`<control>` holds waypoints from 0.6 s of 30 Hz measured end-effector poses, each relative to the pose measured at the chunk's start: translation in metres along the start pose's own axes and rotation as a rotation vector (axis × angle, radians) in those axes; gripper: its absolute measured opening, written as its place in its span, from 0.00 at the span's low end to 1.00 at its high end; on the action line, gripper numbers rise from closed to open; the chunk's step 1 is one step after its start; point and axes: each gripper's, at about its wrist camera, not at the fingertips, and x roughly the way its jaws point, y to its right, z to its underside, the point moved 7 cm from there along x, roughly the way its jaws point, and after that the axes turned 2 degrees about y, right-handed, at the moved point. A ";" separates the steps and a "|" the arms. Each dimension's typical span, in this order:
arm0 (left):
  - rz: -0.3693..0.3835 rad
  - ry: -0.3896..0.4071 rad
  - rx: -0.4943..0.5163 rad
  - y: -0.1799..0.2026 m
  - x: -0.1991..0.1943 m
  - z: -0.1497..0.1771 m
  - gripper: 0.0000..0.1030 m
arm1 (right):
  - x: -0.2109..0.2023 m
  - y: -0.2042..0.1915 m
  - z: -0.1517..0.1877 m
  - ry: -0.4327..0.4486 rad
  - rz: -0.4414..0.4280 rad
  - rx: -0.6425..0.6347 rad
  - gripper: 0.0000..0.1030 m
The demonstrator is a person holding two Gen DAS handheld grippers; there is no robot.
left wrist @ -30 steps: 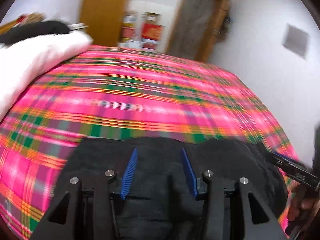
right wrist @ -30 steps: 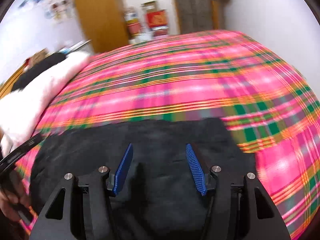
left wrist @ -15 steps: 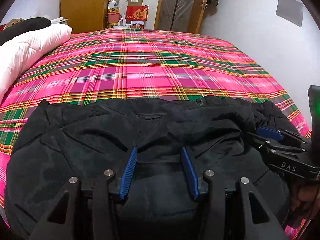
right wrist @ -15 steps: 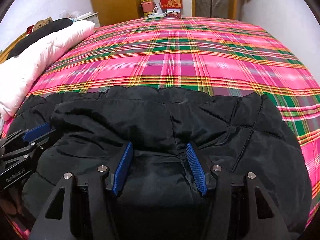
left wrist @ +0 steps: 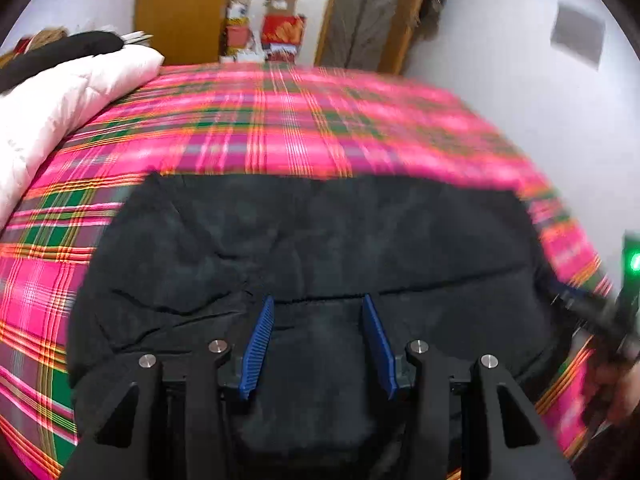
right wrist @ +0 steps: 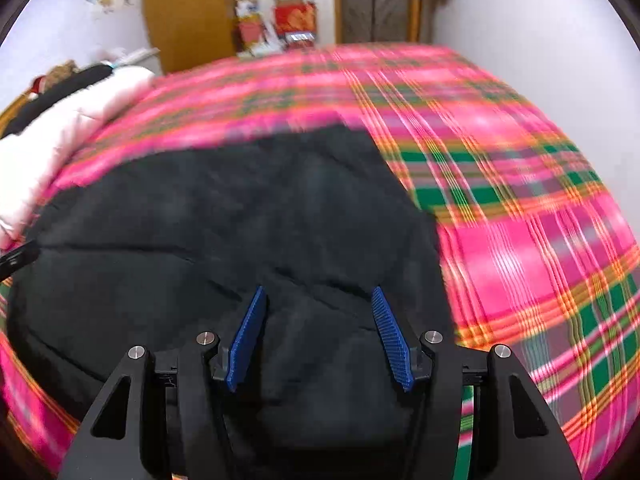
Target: Fold large clothes
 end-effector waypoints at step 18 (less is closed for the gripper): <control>-0.005 0.000 -0.066 -0.007 0.010 -0.003 0.48 | -0.006 0.000 -0.010 -0.040 0.032 0.019 0.55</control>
